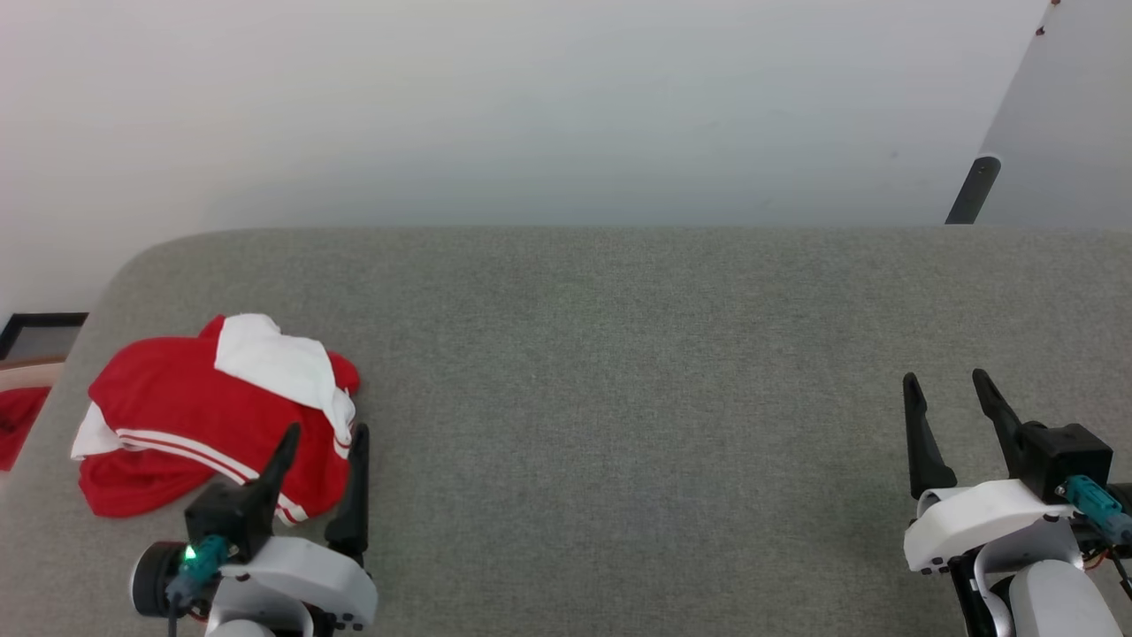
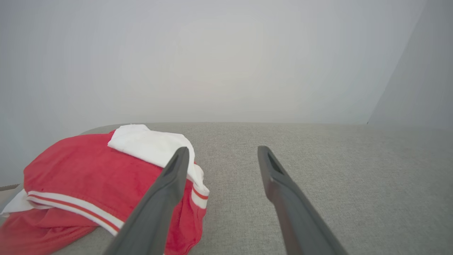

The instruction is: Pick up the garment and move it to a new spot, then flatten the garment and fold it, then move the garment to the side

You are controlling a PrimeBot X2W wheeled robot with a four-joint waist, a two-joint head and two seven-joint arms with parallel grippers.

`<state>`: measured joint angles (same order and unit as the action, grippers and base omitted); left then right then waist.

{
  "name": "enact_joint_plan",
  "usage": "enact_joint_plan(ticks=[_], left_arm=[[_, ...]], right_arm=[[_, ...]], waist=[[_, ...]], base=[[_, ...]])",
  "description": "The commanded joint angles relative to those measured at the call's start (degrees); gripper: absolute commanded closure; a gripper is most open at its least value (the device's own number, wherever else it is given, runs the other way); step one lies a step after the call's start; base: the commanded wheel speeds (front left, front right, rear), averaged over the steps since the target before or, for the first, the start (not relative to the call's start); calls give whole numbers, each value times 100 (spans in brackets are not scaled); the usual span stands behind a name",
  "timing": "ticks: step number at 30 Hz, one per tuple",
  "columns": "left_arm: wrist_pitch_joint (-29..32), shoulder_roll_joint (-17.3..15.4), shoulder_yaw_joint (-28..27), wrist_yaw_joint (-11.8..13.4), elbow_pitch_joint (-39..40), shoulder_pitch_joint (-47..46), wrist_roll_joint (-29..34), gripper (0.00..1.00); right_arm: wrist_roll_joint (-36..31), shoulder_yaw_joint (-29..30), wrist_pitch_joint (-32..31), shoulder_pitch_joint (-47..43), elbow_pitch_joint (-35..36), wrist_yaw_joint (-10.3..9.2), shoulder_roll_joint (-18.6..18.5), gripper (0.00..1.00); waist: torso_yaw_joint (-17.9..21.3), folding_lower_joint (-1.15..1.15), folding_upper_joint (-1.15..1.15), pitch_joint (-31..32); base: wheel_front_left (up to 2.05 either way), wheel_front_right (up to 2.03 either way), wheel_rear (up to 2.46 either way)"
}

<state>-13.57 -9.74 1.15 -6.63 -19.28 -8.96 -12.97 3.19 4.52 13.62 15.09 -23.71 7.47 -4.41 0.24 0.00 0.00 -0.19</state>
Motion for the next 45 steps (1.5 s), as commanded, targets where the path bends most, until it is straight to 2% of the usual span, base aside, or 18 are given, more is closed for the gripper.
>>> enact_joint_plan(ticks=[1,14,21,26,34,45], left_arm=[[-47,-2,-7,-26,-5,-79,118,0],[-167,-8,25,-66,-123,-147,578,0],[-156,31,-5,-85,-190,-183,468,0],[-156,62,-24,-81,-224,-212,450,0],[-157,186,-151,-38,-236,-213,509,0],[-157,382,-297,13,-228,34,562,0]], right_arm=[[-97,13,42,128,-8,4,-4,0],[-448,77,162,151,-48,4,-12,0],[-343,62,165,149,-48,4,-3,0],[-222,-37,165,115,2,4,-6,0],[-40,-407,165,45,21,3,-36,0],[130,-942,165,42,-97,3,-54,0]], waist=[[-1,0,0,-4],[-45,0,0,-12],[-122,0,0,-17],[-327,0,0,-45],[-1079,0,0,-85],[-2668,0,0,-43]], base=[[0,0,0],[0,0,0],[0,0,0],[0,0,0],[0,0,0],[0,0,0]])
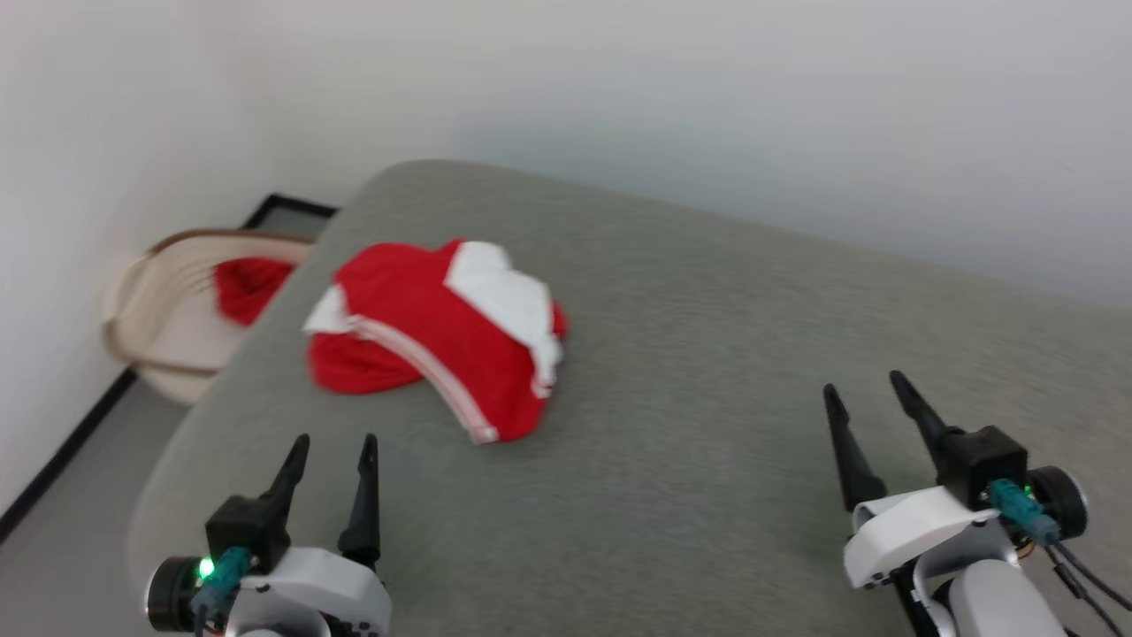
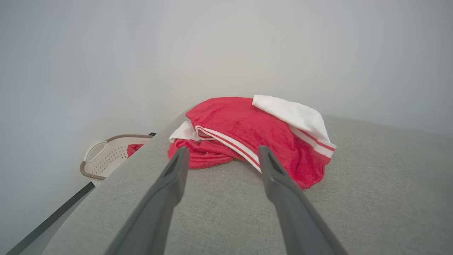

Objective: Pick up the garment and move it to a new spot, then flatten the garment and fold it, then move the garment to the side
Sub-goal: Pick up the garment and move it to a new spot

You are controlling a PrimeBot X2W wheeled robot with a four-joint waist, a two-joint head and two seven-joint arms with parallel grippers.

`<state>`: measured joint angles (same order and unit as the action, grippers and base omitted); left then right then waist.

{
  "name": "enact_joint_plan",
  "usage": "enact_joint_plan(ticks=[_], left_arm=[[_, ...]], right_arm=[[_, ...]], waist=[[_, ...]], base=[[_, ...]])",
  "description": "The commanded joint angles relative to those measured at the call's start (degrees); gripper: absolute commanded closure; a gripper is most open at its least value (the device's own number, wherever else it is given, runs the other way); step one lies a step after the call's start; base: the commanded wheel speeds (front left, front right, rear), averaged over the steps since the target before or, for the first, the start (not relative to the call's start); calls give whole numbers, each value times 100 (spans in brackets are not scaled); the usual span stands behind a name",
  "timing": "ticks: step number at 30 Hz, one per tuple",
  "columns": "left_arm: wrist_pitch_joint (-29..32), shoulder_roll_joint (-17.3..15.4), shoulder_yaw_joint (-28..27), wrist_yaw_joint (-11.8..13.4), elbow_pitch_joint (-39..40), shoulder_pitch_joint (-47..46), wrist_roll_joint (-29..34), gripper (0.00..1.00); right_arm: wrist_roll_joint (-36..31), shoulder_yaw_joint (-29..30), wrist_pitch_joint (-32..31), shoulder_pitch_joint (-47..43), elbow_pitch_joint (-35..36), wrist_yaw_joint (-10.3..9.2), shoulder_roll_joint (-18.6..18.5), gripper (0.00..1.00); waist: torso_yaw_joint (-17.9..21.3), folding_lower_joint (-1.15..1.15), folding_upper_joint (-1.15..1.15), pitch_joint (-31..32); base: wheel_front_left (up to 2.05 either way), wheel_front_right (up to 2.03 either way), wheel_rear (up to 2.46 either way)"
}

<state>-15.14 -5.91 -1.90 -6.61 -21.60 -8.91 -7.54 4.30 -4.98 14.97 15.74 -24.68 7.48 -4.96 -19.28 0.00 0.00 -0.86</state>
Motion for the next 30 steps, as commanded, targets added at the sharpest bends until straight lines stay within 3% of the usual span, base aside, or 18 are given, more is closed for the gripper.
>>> enact_joint_plan(ticks=[1,16,20,25,30], left_arm=[[0,18,-14,26,31,60,25,0],[0,271,-804,410,1063,921,-281,0],[1,293,-731,422,1137,1028,-308,0],[1,288,-468,204,912,753,-168,0],[0,-17,167,-14,189,-68,152,0]], right_arm=[[40,-47,30,-17,-21,2,6,0],[651,-1961,28,1218,-868,1,117,0],[819,-2023,29,1225,-843,1,71,0],[865,-1716,28,978,-718,1,-6,0],[648,-1129,18,587,-472,1,-72,0]], waist=[[-860,0,0,32],[-1233,0,0,-494],[-1220,0,0,-477],[-1159,0,0,-435],[-993,0,0,-424]], base=[[0,0,0],[-5,-5,-5],[-6,-6,-6],[0,0,0],[0,0,0]])
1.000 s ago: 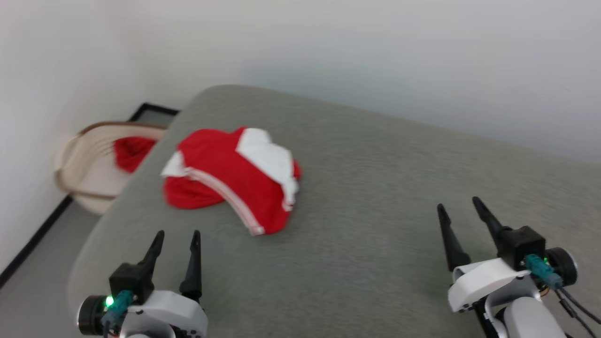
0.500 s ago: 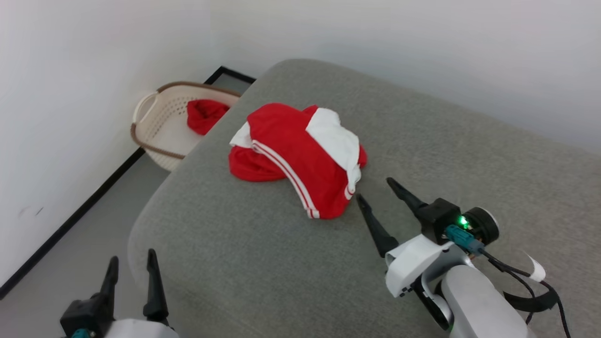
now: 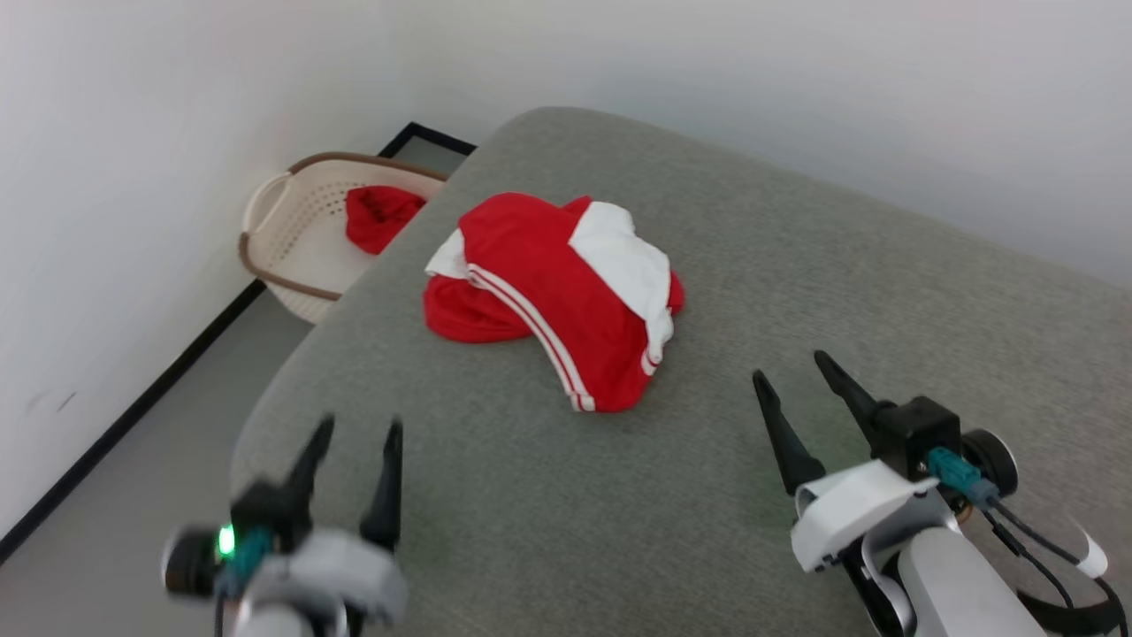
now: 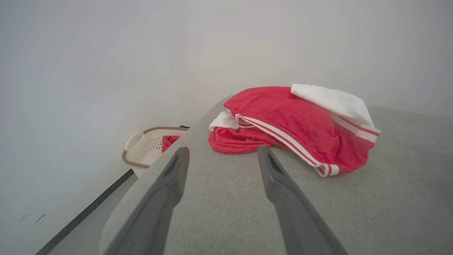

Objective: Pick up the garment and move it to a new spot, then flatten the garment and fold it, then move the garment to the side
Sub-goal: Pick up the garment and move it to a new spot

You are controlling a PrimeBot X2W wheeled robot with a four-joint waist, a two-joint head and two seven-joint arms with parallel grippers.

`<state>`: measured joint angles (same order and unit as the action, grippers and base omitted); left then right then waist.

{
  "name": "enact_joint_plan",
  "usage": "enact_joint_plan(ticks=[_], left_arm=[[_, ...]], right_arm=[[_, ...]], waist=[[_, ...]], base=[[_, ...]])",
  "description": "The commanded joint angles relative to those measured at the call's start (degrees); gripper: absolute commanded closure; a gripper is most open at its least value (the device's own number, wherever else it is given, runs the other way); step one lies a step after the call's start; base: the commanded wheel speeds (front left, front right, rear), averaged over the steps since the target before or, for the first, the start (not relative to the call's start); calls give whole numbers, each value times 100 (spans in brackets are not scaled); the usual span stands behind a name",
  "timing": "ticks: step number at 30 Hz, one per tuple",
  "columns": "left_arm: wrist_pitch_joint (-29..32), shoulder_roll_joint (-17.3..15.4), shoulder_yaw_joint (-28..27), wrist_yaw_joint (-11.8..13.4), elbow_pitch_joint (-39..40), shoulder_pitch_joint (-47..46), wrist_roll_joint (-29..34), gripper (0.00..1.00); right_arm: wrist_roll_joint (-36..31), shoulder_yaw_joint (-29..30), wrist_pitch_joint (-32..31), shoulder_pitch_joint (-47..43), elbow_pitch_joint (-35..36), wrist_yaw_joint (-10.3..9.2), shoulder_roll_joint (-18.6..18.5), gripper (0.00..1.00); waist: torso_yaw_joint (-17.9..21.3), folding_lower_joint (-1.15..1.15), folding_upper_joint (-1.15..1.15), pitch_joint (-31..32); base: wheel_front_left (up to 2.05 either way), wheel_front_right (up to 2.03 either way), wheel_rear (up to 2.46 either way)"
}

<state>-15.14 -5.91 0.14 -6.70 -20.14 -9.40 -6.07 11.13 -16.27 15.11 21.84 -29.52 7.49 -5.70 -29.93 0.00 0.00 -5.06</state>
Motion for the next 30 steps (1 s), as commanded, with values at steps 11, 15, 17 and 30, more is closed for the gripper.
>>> enact_joint_plan(ticks=[11,15,17,30], left_arm=[[27,-975,958,-77,-1108,-2693,-681,0],[633,-1414,1534,-79,-1907,-3599,-1600,0],[1312,-1578,1866,-81,-2219,-3937,-2256,0],[4936,-2762,3219,-74,-3043,-4835,-4604,0]], right_arm=[[-412,389,4,253,509,-1,67,0],[-454,425,4,403,655,-1,144,0],[-455,455,4,428,698,-1,173,0],[-471,560,4,590,934,-1,274,0]], waist=[[1828,0,0,-1077],[2326,0,0,-1404],[2528,0,0,-1520],[3178,0,0,-1824]], base=[[0,0,0],[0,0,0],[0,0,0],[0,0,0]])
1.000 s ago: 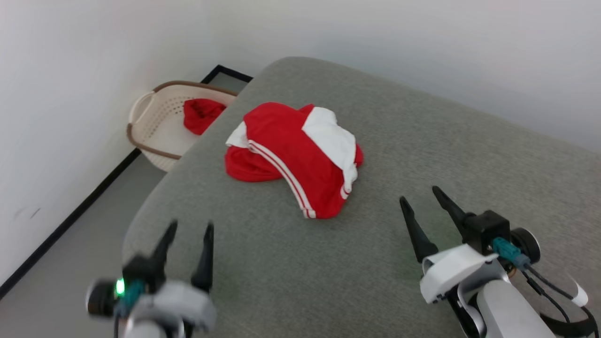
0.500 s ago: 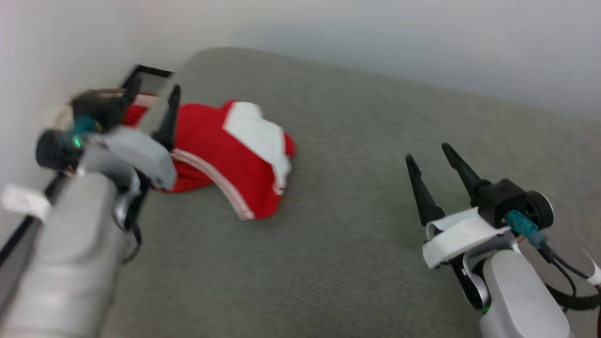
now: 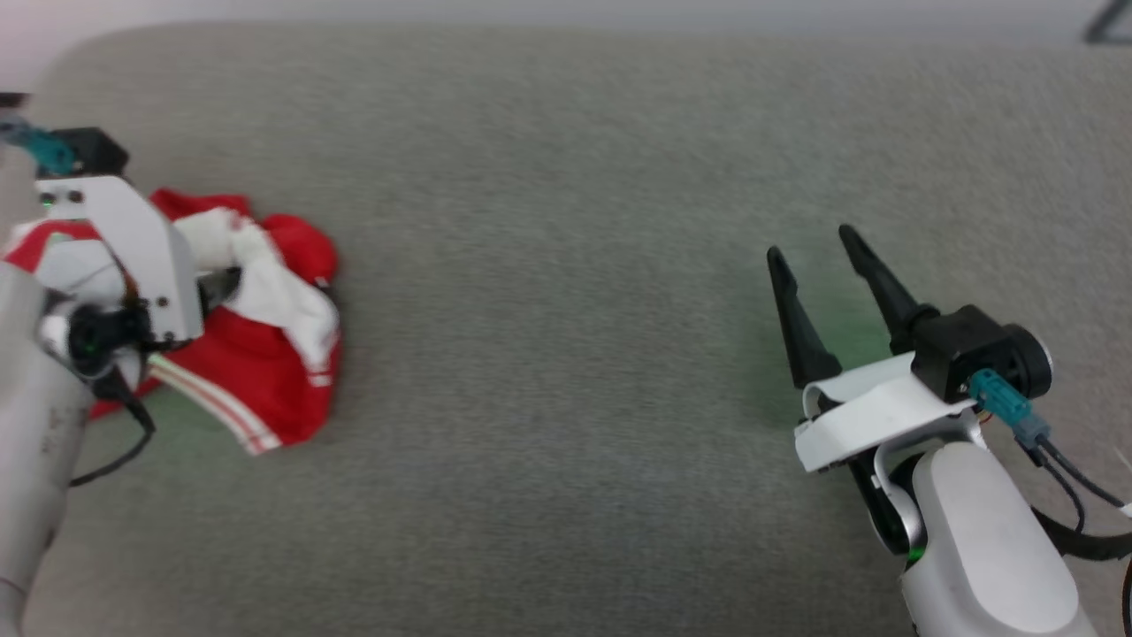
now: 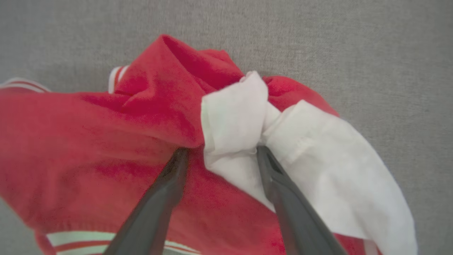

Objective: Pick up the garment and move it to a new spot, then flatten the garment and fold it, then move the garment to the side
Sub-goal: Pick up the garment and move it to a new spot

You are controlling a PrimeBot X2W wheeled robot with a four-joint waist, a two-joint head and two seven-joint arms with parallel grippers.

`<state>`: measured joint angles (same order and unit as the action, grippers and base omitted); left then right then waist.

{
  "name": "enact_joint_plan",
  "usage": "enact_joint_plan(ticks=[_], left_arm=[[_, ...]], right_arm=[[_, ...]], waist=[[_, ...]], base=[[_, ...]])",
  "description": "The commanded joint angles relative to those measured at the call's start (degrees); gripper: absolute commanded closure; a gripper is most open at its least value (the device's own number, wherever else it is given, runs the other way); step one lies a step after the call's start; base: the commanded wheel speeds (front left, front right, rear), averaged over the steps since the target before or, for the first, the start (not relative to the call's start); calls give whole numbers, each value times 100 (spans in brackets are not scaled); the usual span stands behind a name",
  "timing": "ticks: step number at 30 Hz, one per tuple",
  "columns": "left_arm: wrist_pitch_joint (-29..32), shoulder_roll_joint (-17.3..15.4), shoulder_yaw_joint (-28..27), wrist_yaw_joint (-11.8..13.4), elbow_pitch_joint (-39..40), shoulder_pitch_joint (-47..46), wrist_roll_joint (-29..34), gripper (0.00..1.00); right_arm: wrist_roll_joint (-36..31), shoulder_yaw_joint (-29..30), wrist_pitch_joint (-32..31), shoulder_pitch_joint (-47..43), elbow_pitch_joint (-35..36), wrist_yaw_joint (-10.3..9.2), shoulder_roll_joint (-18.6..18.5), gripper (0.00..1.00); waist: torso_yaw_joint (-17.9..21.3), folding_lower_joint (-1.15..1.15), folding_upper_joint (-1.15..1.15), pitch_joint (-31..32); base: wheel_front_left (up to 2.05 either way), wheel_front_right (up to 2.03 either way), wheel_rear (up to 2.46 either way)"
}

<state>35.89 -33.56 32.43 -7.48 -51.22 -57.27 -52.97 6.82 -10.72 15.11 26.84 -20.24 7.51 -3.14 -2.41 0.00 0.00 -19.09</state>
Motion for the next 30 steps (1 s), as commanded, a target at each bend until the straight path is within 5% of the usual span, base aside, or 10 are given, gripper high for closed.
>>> enact_joint_plan(ticks=[1,5,11,12,14,15,30], left_arm=[[33,4,12,4,-24,-47,-44,0],[551,28,67,2,-340,-34,-407,0],[530,318,142,3,-752,143,-677,0],[508,370,190,3,-784,189,-692,16],[416,456,264,3,-780,254,-744,94],[365,504,248,3,-781,286,-820,100],[-978,-25,525,-3,895,-17,-1433,100]], right_arm=[[-45,14,4,106,20,-4,21,0],[-51,-6,4,203,94,-4,27,0],[-63,-105,4,348,230,-4,29,0],[-52,-104,4,358,254,-4,28,0],[-40,-86,4,351,271,-4,28,0],[-42,-86,4,348,280,-4,30,0],[253,103,4,-167,139,-4,27,0]], waist=[[441,0,0,-433],[500,0,0,-586],[545,0,0,-907],[535,0,0,-935],[497,0,0,-940],[474,0,0,-918],[313,0,0,318]], base=[[0,0,0],[0,0,0],[0,0,0],[0,0,0],[0,0,0],[0,0,0],[0,0,0]])
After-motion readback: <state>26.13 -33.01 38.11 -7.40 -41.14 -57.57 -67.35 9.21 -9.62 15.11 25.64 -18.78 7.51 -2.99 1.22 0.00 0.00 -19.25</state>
